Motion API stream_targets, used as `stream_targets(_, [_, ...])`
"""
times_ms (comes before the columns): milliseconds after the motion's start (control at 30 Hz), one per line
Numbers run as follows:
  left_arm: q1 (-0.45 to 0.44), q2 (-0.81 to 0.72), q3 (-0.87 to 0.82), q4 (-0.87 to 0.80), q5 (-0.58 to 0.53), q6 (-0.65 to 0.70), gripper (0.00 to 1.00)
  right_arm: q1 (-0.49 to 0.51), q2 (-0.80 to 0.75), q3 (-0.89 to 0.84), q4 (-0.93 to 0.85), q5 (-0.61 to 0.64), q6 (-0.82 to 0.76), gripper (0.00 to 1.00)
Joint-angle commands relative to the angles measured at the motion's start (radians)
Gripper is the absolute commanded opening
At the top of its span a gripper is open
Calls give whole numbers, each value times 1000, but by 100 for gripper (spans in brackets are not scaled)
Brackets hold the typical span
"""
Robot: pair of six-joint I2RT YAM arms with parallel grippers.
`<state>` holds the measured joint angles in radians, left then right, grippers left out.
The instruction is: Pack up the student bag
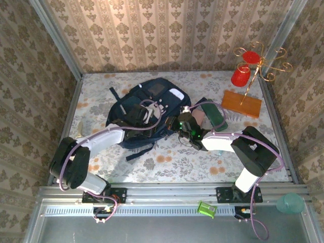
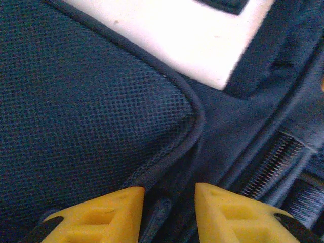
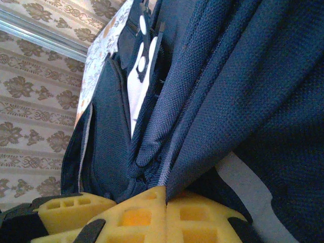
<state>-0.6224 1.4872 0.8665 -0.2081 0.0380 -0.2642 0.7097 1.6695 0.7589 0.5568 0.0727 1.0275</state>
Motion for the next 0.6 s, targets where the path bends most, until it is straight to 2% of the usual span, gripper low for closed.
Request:
stream_targets(0, [14,56,25,-128,-178,56,33,5,-30,-7,74,-3,-9,0])
stream_targets(300, [-3,173,78,-251,-229,112,32,-1,-30,-16,81,-4,-5,0])
stream_targets(567, [-16,245,143,-343,-320,58,29,-14,-39,-33,95,-9,6,0])
